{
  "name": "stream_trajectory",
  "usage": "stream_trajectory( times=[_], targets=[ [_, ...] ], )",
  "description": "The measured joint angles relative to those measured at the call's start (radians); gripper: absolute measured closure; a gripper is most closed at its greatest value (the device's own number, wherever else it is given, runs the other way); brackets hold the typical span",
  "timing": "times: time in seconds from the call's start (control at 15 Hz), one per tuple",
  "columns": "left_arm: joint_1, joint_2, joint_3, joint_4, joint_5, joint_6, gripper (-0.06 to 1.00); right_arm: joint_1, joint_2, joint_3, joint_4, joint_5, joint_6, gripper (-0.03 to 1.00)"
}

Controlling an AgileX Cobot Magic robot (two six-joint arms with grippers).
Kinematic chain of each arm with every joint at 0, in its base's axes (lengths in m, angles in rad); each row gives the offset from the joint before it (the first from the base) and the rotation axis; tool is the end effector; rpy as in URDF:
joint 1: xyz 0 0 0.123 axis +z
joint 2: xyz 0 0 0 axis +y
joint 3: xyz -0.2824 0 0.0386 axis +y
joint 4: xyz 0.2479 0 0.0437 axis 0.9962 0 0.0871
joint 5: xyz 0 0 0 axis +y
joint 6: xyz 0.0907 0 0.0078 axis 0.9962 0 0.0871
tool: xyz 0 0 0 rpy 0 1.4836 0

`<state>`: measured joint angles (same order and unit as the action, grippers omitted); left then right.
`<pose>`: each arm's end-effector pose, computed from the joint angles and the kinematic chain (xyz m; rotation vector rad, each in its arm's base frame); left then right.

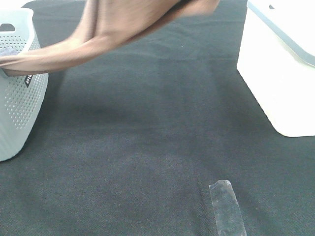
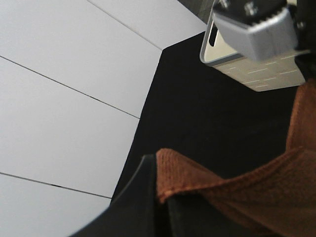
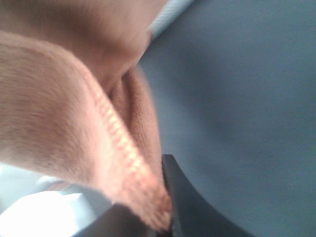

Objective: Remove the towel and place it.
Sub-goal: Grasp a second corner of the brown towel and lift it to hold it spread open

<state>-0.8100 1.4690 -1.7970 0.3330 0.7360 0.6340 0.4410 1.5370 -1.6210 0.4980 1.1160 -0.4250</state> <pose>0.2319 -0.2146 0.5033 1.2912 1.3446 0.2579 0.2763 0.1736 0.4068 -0.9448 2.2645 0.6551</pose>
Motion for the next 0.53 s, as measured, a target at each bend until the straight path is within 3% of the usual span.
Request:
stream_trajectory(
  times=[0.27, 0.53],
  targets=[
    [0.052, 0.0, 0.0, 0.128, -0.03, 0.0, 0.94, 0.0, 0.03, -0.239, -0.195, 0.011, 0.021, 0.96],
    [0.2, 0.001, 0.0, 0.106, -0.127, 0.0, 0.94, 0.0, 0.13, -0.44, -0.287, -0.042, 0.01, 0.96]
  ],
)
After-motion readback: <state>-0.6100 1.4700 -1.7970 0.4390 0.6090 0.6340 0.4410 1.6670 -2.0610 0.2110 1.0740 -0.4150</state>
